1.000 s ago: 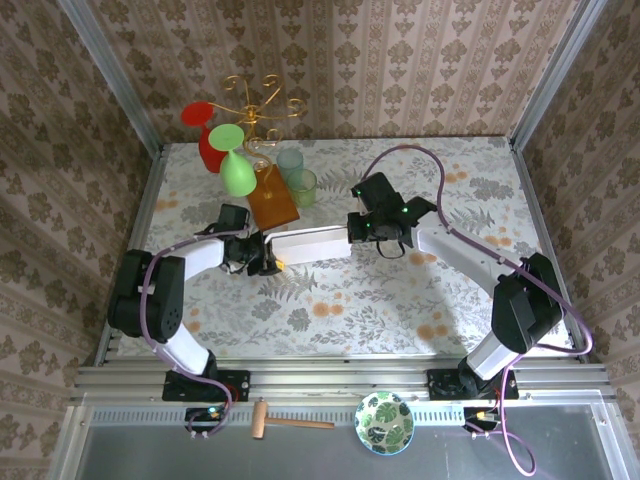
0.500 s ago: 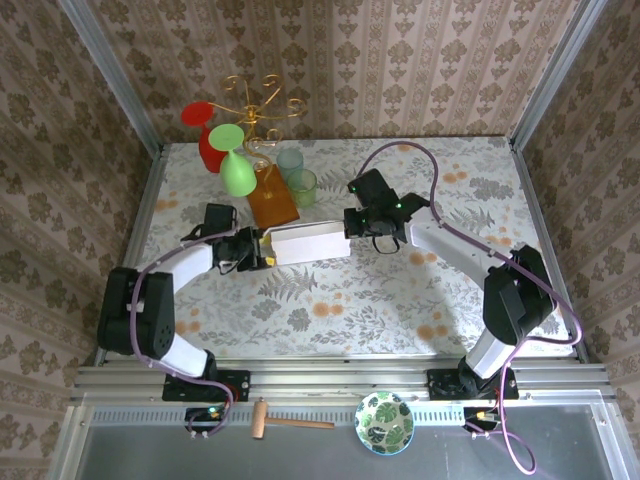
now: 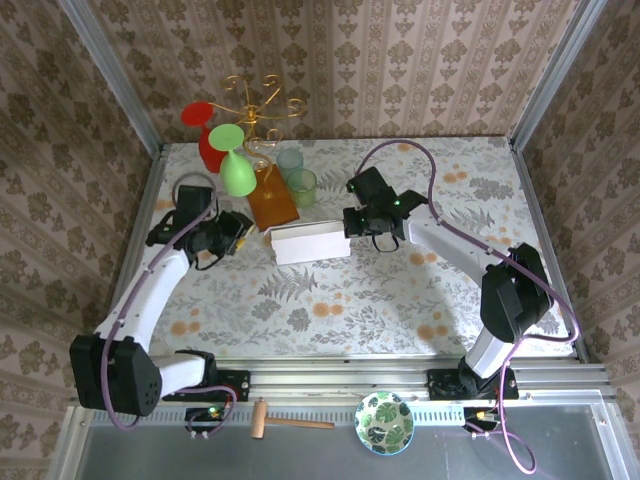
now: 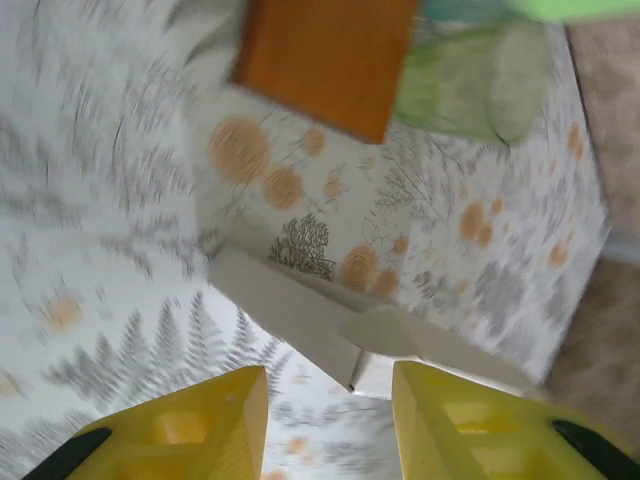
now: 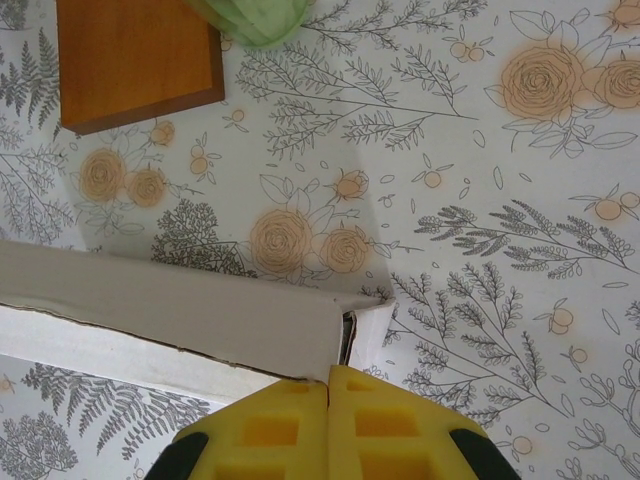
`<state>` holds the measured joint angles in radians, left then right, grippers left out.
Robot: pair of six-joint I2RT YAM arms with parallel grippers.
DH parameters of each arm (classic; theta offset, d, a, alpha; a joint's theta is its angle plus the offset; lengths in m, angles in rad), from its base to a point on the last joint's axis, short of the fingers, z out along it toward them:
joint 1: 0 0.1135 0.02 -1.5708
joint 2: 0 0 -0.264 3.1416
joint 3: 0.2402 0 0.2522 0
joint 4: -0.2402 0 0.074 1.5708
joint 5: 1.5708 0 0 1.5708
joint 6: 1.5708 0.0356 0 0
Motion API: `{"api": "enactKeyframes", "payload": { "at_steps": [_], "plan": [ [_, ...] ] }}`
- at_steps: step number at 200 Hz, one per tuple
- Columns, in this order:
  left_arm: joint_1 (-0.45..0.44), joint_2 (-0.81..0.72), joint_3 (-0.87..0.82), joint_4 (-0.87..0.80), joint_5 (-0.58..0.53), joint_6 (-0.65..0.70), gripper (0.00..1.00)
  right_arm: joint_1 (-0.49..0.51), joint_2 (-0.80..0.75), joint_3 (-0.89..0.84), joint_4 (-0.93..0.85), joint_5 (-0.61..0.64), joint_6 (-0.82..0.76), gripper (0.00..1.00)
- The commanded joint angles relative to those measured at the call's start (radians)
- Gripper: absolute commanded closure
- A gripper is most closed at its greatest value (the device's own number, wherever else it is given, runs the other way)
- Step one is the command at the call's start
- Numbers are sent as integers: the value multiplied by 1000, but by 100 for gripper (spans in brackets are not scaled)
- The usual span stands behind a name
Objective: Fold the paper box
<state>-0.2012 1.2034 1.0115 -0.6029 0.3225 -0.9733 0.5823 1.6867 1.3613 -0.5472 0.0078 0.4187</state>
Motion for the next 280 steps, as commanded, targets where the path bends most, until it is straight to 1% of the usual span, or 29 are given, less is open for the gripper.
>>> {"api": "enactKeyframes", "payload": {
  "at_steps": [1,15,35,61,74,88,100,114,126,141,161,191,215,246,280],
  "plan": [
    [4,25,66,-156,-21,547,62,-8,34,14,-102,-14,-25,100],
    [2,54,98,-173,54,706,62,-13,41,24,-115,-25,-32,100],
    [-9,96,139,-204,113,864,60,-18,45,31,-120,-41,-40,100],
    [-40,140,184,-193,144,970,58,-22,57,46,-132,-54,-50,100],
    [-69,162,206,-193,133,1014,57,-24,62,54,-138,-58,-52,100],
    [-99,192,217,-201,86,1053,56,-25,66,59,-140,-61,-53,100],
    [-111,211,224,-204,52,1061,55,-27,71,61,-142,-66,-53,100],
    [-120,221,219,-189,38,1064,56,-27,72,62,-143,-68,-52,100],
    [-126,227,224,-190,-1,1071,57,-29,72,62,-143,-70,-51,100],
    [-130,227,226,-192,-51,1073,57,-29,73,62,-143,-72,-52,100],
    [-134,216,224,-190,-84,1092,57,-30,76,67,-146,-75,-52,100],
    [-138,225,213,-182,-47,1102,56,-30,73,67,-145,-78,-54,100],
    [-138,246,219,-171,-57,1085,60,-30,71,68,-148,-79,-56,100],
    [-142,269,249,-168,-43,1074,66,-30,69,66,-148,-78,-52,100],
    [-144,283,252,-180,-47,1068,70,-30,68,63,-146,-81,-48,100]
  ]
}}
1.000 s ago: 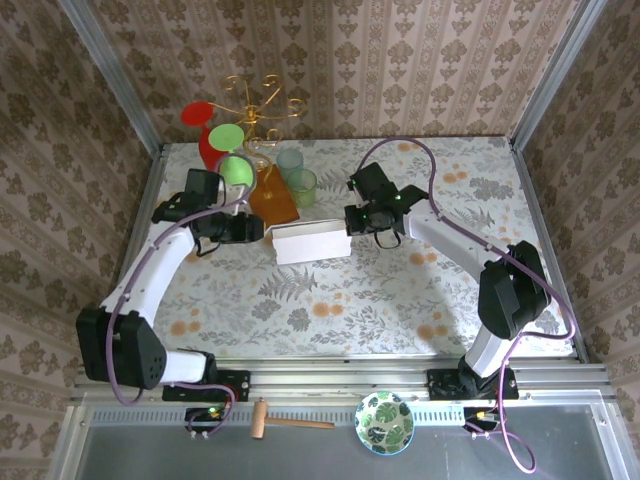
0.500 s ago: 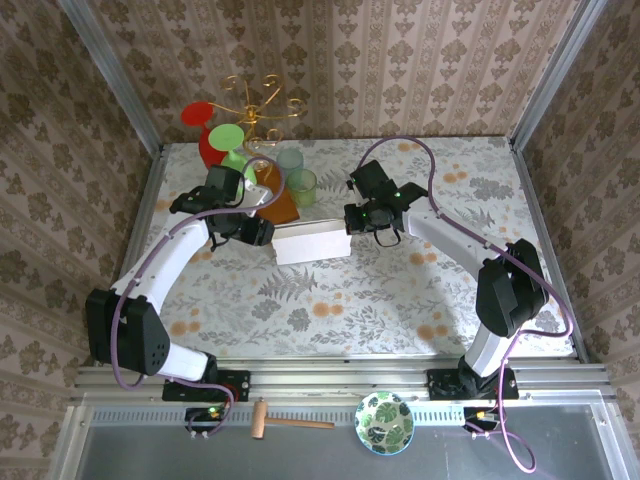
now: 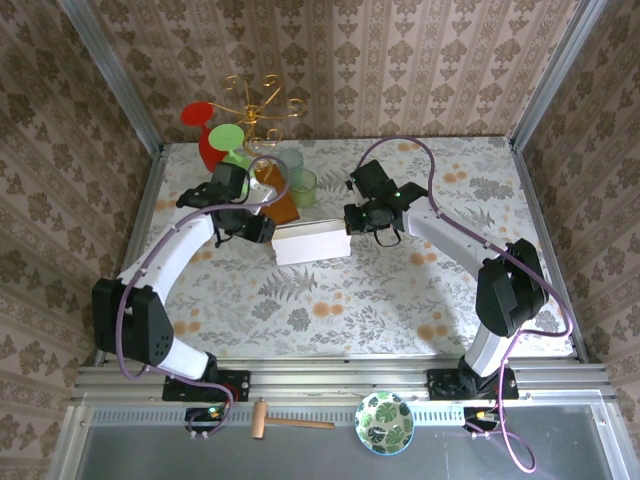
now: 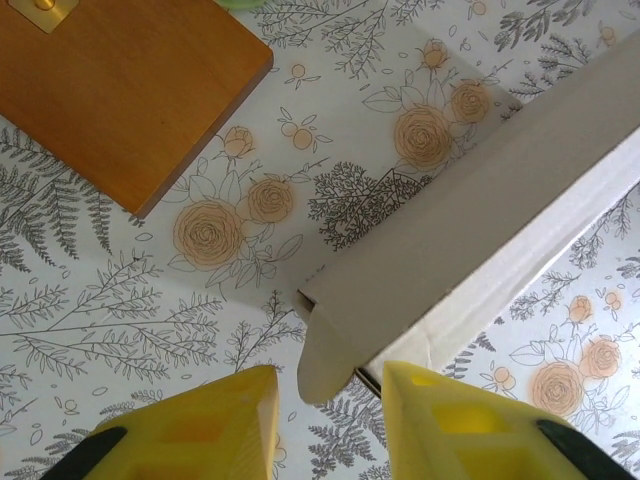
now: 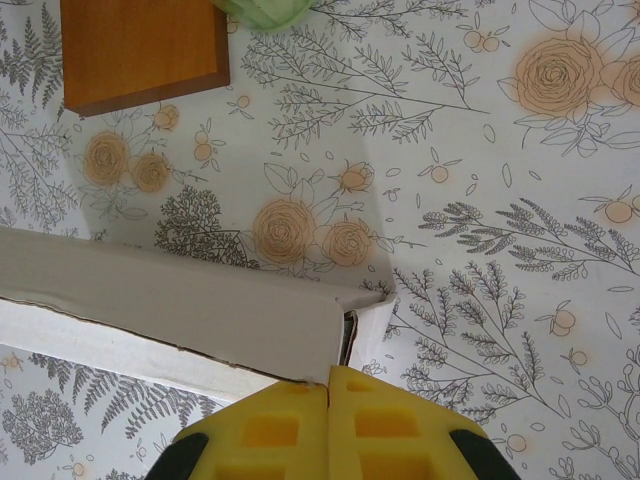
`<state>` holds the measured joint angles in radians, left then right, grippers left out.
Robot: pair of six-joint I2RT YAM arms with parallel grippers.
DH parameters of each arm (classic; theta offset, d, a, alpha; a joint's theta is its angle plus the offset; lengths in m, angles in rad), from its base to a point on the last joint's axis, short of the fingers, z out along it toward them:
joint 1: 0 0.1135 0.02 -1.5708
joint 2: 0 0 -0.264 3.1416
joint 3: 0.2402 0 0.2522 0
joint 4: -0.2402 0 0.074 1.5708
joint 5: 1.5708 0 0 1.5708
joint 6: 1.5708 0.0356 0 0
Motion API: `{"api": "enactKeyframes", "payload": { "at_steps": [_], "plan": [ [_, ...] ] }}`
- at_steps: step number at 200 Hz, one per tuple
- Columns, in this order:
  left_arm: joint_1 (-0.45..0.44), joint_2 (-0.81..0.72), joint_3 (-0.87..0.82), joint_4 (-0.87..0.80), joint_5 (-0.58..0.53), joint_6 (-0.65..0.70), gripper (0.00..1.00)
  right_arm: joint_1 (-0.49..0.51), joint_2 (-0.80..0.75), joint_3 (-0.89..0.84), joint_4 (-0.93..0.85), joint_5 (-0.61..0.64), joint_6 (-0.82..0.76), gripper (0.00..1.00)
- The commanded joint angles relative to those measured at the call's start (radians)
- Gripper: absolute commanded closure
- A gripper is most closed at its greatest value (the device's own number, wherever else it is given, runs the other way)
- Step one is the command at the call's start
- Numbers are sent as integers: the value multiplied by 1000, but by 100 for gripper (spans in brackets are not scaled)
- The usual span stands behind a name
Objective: Fold the paper box
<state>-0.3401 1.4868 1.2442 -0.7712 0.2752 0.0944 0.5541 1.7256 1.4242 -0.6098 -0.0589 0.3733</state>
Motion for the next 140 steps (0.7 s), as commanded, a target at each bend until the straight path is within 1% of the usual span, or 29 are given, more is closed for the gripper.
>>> {"api": "enactKeyframes", "payload": {
  "at_steps": [1,43,63,93,140],
  "plan": [
    [-5,0,19,-12,0,1,70,-3,29,0,-83,-14,-3,100],
    [-12,8,12,-8,-9,-6,73,-3,28,0,-82,-14,-3,100],
    [-13,10,20,-6,4,-16,81,-2,28,2,-84,-13,-2,100],
    [-17,22,48,-37,13,-40,90,-2,29,5,-88,-14,-2,100],
    [-20,56,114,-125,36,-89,90,-2,37,16,-100,-4,-1,100]
  ]
}}
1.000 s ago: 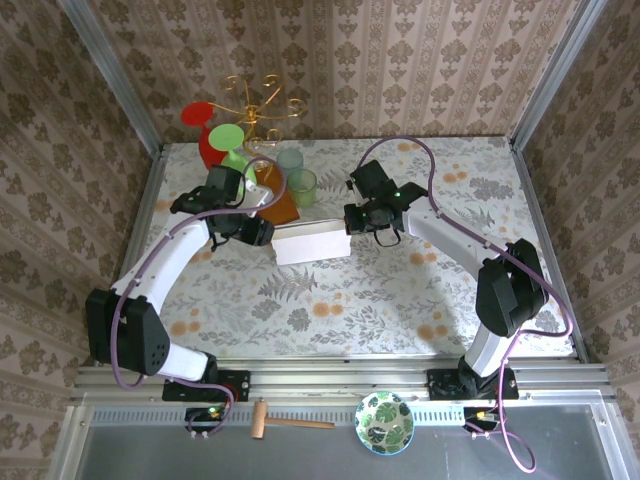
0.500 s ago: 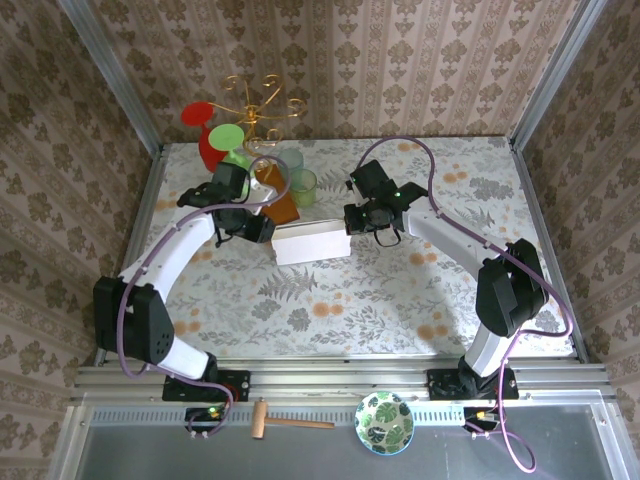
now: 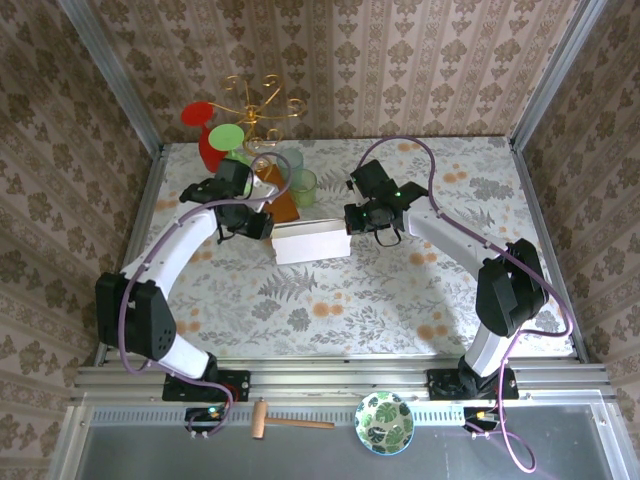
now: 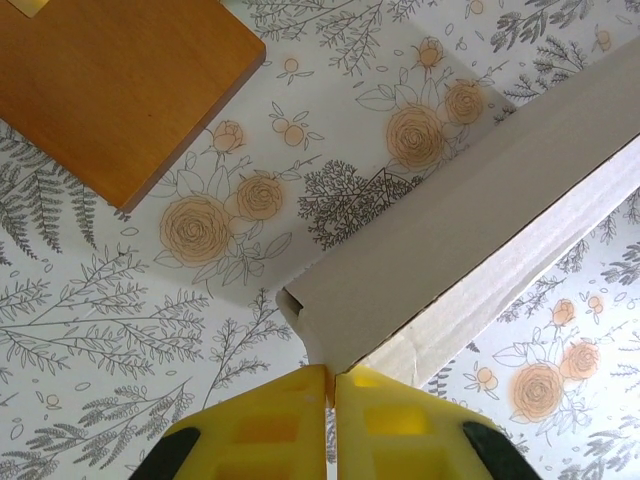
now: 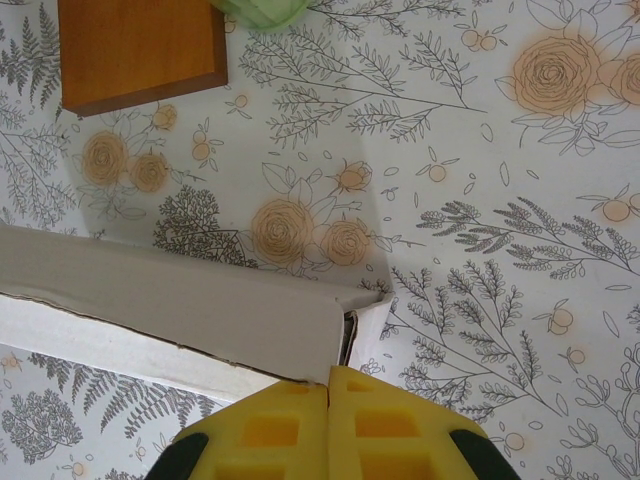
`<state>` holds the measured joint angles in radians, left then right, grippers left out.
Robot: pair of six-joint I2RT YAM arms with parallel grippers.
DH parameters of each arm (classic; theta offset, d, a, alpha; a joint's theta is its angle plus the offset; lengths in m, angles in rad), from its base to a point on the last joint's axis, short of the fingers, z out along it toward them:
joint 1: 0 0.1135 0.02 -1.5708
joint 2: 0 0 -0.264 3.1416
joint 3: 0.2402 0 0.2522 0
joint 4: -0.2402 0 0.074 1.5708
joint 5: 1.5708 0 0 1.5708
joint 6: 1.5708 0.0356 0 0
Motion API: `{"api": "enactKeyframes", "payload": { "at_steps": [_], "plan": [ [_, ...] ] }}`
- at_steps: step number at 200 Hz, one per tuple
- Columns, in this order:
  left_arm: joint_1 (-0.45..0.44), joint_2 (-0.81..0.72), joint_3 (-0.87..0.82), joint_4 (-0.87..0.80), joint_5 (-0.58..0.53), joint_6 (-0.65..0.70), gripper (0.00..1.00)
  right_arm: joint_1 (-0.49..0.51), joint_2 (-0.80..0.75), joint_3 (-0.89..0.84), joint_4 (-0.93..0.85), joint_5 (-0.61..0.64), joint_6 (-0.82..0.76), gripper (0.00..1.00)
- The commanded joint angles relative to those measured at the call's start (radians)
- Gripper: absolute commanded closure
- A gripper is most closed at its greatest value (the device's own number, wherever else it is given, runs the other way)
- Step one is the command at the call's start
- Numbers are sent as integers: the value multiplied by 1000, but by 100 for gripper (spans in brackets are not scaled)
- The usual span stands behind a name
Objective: Fold the paper box
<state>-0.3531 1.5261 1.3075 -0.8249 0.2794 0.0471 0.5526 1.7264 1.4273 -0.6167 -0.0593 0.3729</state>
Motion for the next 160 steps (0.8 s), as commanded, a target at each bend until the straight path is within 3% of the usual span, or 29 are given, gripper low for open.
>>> {"api": "enactKeyframes", "payload": {
  "at_steps": [1,160],
  "plan": [
    [-7,17,52,-74,32,-44,90,0,36,14,-94,-3,0,100],
    [9,137,204,-271,260,-298,93,17,54,32,-107,33,30,100]
  ]
}}
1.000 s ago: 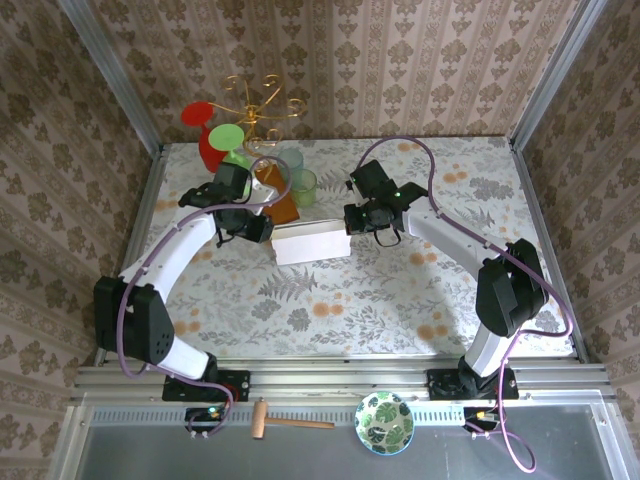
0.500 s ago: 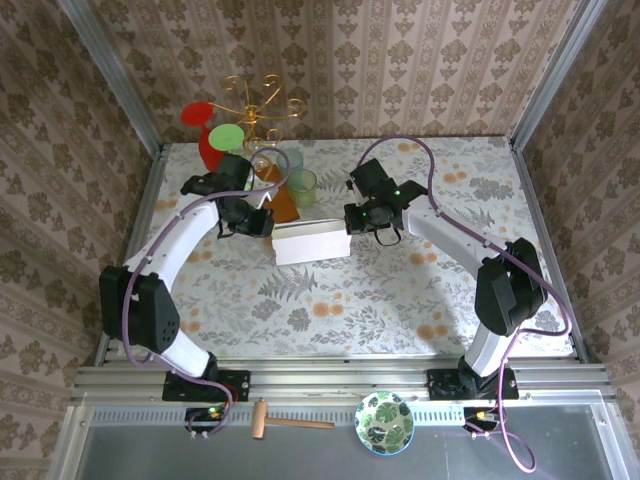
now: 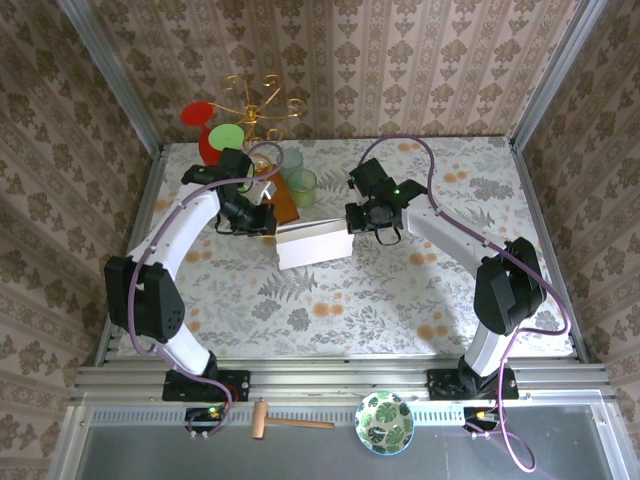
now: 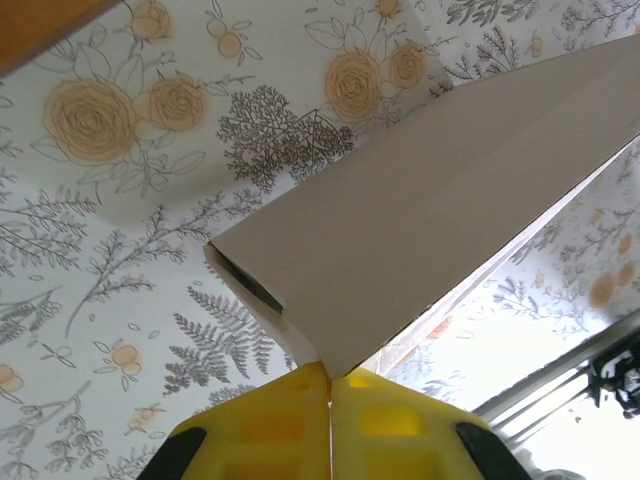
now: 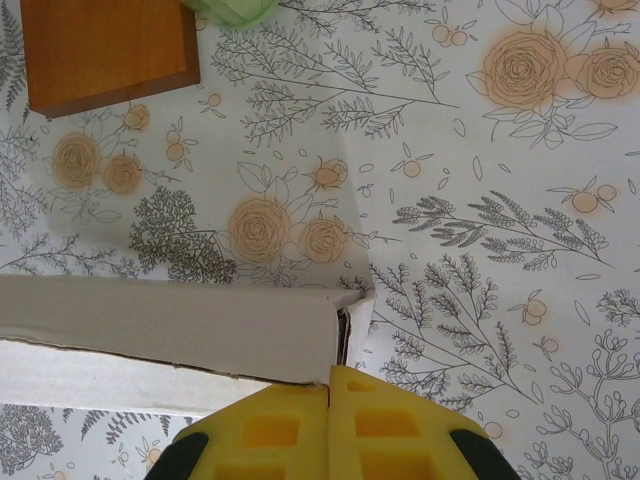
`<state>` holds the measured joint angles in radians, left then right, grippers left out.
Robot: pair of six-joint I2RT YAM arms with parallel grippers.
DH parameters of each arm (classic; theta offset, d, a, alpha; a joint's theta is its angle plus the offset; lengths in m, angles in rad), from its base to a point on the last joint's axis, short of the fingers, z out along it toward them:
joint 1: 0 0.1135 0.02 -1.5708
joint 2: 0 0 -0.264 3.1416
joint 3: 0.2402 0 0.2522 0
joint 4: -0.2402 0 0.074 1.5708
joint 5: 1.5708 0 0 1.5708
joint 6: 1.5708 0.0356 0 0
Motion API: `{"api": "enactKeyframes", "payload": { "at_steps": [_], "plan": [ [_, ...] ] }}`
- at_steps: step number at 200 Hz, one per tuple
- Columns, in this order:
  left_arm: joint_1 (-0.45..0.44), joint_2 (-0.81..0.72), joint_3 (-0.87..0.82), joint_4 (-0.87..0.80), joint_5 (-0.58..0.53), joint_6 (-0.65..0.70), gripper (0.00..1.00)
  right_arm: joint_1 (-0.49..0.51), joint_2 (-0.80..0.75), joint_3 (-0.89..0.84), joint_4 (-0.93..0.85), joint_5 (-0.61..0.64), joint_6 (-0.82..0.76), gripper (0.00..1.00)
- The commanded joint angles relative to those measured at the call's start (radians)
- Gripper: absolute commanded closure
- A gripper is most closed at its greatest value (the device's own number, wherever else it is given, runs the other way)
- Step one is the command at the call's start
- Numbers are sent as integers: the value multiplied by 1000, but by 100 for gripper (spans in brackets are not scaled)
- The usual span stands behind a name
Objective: Fold the paper box
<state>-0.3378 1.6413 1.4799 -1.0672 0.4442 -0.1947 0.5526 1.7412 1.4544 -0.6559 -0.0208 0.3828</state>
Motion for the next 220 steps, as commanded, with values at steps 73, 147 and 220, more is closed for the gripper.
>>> {"api": "enactKeyframes", "payload": {
  "at_steps": [73,147,220],
  "plan": [
    [4,48,80,-76,141,-81,93,30,43,-1,-64,1,28,100],
    [8,61,71,-59,192,-118,94,33,53,5,-62,5,37,100],
    [10,43,17,-47,229,-113,94,34,53,4,-64,12,41,100]
  ]
}}
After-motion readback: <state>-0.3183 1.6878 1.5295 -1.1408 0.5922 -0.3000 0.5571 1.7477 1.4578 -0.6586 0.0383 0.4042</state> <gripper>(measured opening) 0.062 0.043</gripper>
